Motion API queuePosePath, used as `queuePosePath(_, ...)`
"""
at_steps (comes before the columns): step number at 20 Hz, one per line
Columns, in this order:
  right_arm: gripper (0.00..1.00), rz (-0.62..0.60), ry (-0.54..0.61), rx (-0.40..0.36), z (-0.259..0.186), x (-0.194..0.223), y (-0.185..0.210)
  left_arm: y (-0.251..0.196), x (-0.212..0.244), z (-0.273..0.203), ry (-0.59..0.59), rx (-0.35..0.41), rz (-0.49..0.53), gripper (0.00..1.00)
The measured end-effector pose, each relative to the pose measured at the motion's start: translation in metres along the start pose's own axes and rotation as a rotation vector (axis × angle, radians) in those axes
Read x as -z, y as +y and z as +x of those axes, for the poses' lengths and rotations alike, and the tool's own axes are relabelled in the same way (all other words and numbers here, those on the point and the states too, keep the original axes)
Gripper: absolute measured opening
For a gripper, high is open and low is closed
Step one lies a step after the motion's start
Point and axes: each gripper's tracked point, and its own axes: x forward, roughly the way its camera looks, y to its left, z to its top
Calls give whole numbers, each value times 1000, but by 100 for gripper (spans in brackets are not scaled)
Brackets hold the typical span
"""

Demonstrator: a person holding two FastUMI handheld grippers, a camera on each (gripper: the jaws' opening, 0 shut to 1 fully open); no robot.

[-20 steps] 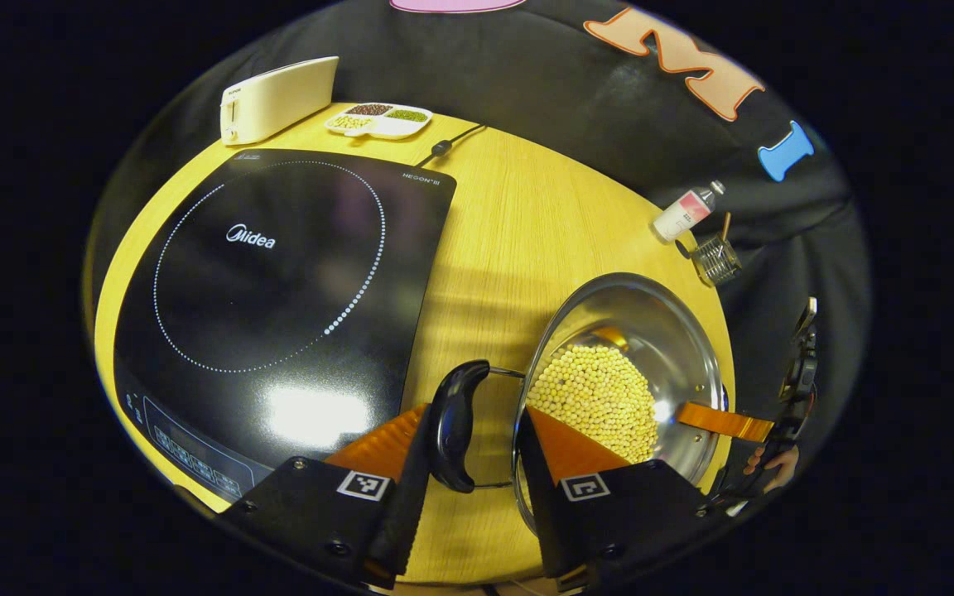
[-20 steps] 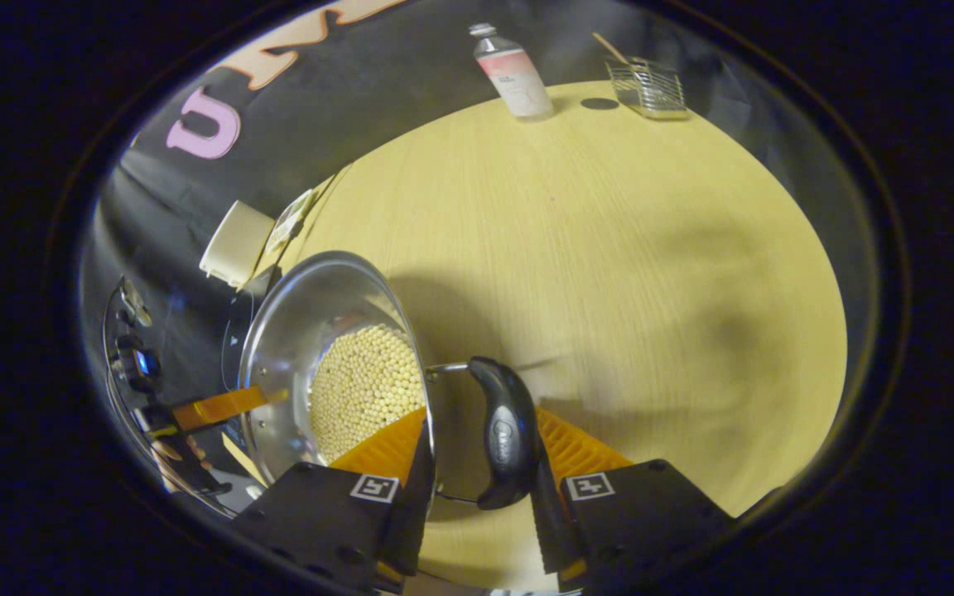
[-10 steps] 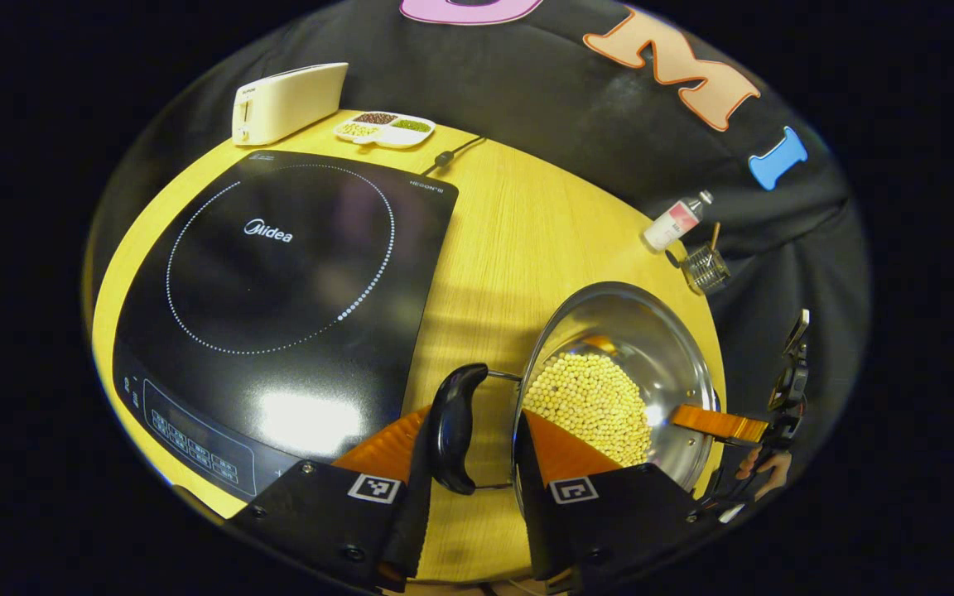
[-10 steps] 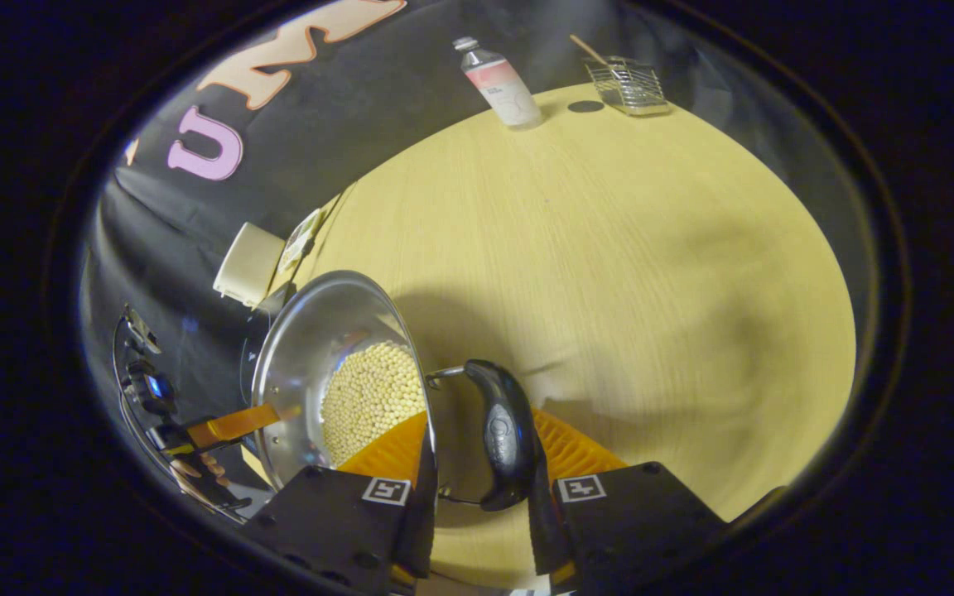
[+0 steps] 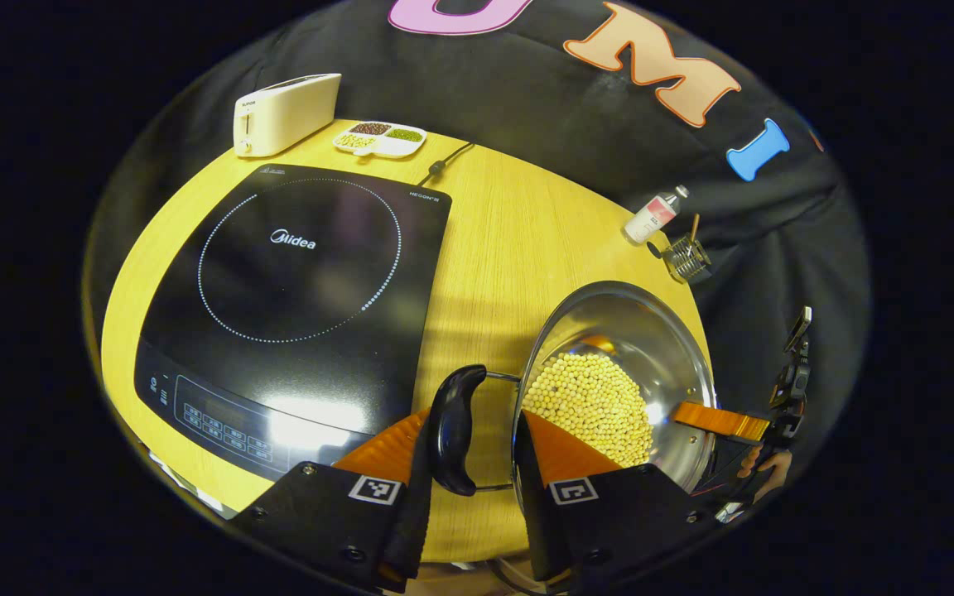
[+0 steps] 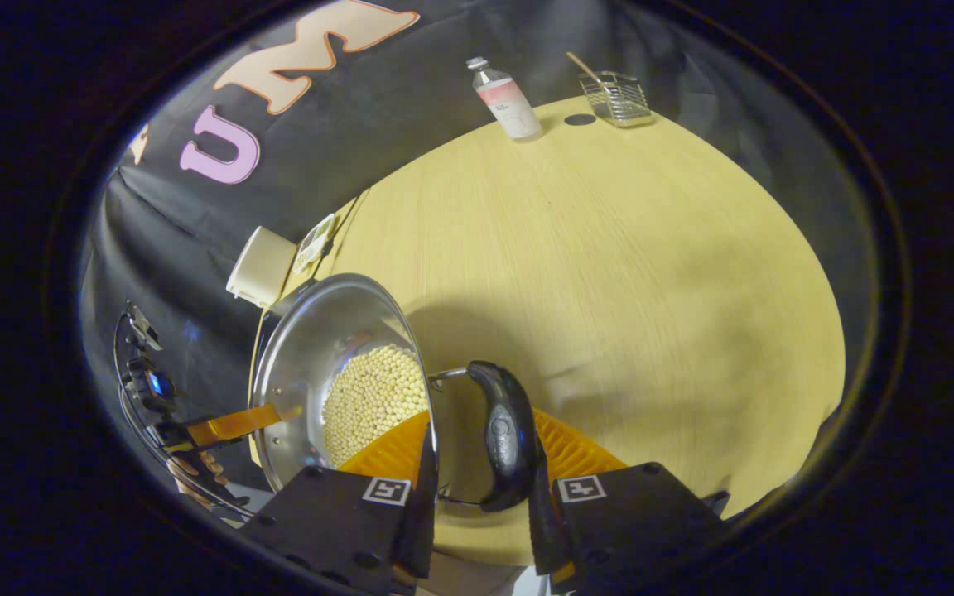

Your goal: First push the handle of the pot to place it horizontally, then grasp the pot with both hands and set it on the induction cooktop.

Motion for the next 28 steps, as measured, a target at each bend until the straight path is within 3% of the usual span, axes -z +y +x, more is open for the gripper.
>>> queuePosePath(4, 49, 30, -26, 28, -24, 25, 22, 13, -4, -14, 9, 26, 31, 51)
queuePosePath(5, 43, 36, -32, 34, -25, 28, 28, 19, -6, -18, 12, 33, 37, 51)
queuePosePath(9, 43, 61, -49, 56, -22, 43, 67, 51, -22, -31, 14, 61, 69, 51)
queuePosePath(10, 43, 66, -51, 58, -17, 46, 80, 62, -28, -34, 11, 65, 74, 53)
queuePosePath(13, 43, 73, -53, 59, -5, 55, 118, 97, -44, -44, 2, 64, 87, 48)
queuePosePath(20, 43, 52, -46, 53, 40, 66, 202, 185, -75, -56, -27, 25, 78, 53)
queuePosePath(21, 50, 50, -42, 52, 46, 68, 212, 196, -78, -58, -27, 18, 82, 51)
queuePosePath(22, 50, 49, -38, 50, 52, 69, 223, 205, -83, -58, -34, 13, 84, 53)
queuePosePath(23, 43, 49, -39, 48, 57, 69, 231, 213, -89, -59, -43, 10, 89, 53)
queuePosePath(25, 43, 43, -49, 47, 66, 65, 246, 227, -101, -58, -68, 7, 95, 51)
queuePosePath(26, 50, 40, -56, 46, 71, 61, 252, 233, -105, -56, -78, 6, 94, 51)
queuePosePath(27, 50, 36, -66, 47, 74, 58, 259, 239, -111, -54, -88, 4, 91, 50)
queuePosePath(28, 43, 32, -73, 47, 78, 54, 265, 243, -115, -54, -94, 3, 88, 51)
